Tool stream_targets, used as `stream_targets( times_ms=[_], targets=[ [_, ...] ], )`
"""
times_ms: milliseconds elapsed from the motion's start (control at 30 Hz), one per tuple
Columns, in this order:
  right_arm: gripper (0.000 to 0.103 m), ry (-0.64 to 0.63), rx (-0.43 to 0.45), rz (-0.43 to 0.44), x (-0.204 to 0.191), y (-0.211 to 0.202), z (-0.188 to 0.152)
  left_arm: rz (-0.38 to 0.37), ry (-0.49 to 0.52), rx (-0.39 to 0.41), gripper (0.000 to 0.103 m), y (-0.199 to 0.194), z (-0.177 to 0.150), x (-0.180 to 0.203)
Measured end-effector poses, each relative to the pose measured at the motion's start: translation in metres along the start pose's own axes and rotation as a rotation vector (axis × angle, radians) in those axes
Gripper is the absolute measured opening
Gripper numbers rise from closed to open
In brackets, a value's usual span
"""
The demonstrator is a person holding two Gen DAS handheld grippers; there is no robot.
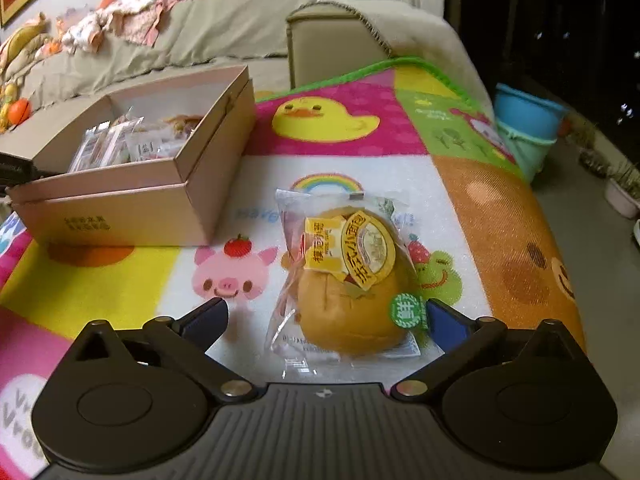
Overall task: Organize objects
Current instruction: 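Move the right gripper to the round bun and grasp it, then lift the round bun and drop it into the pink box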
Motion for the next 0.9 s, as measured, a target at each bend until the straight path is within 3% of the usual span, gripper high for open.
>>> stream_targets(
  times_ms=[300, 667, 767, 900],
  targets=[
    [0.103, -0.001, -0.048, -0.007, -0.001, 0.006, 0.005, 0.002, -0.006, 0.003, 0.016, 0.000, 0.000, 0.001],
    [0.103, -0.087, 0.008, 0.057, -0.005, 0.013, 0.015, 0.009, -0.006, 0.002, 0.016, 0.001, 0.001, 0.001],
    [0.092, -0.086, 0.012, 0.064, -0.008, 0.011, 0.018, 0.008, -0.005, 0.000, 0.016, 0.001, 0.001, 0.001],
    [0.063, -0.096, 0.002, 0.063, -0.006, 0.003, 0.021, 0.010, -0.002, 0.000, 0.016, 0.001, 0.000, 0.000]
  ],
)
Point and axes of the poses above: each gripper's, at about its wrist camera, not at the fingertips, and y roughly the way its jaws point, x to its right, z to its top, the point moved 6 cm from there along y, roughly the way its jaws point, and after that the axes turned 14 degrees about -z, right-handed, at the moved point
